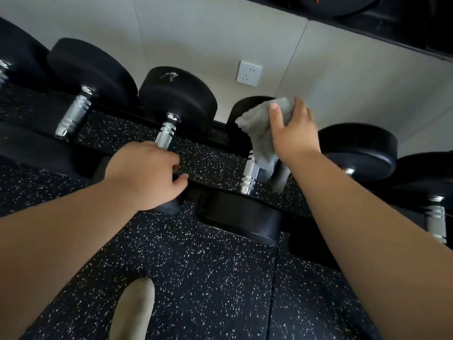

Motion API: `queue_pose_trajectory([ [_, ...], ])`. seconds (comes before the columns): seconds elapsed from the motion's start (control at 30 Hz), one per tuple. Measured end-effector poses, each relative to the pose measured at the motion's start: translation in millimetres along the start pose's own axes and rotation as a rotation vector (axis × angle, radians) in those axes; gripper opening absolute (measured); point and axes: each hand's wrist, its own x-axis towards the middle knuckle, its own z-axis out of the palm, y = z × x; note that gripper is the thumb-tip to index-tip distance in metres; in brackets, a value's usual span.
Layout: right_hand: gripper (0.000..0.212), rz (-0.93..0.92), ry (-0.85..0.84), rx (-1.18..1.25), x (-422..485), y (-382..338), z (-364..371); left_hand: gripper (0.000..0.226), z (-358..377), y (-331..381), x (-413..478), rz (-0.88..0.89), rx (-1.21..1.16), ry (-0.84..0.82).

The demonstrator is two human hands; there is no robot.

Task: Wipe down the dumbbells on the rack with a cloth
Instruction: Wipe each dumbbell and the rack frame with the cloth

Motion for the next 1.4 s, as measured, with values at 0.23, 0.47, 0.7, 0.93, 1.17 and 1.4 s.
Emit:
queue_pose_trajectory([
  [0.23, 0.098, 0.285, 0.046, 0.432, -47, -2, 28, 0.051, 6, -3, 1, -0.019, -0.045, 0.012],
  [0.47, 0.083, 0.236, -0.014, 0.219, -33, 19, 14, 0.044, 11, -7, -2, 0.062, -0.012, -0.020],
  [0.7, 0.044, 0.190, 0.004, 0.089, -49, 2, -15, 0.048, -9, -1, 2, 0.019, -0.010, -0.182],
  [0.93, 0.047, -0.032, -0.168, 0.078, -57, -78, -9, 0.050, -17, -4, 6, -0.003, -0.042, -0.323],
  [1.17, 0.034, 0.198, -0.251, 0.206, -34, -149, 22, 0.046, -25, -11, 8, 0.004, -0.243, -0.366],
  [1.4, 0.044, 0.584, -0.167, 0.395, -11, -200, 53, 0.037, -45, -71, 17, 0.075, -0.478, -0.293],
])
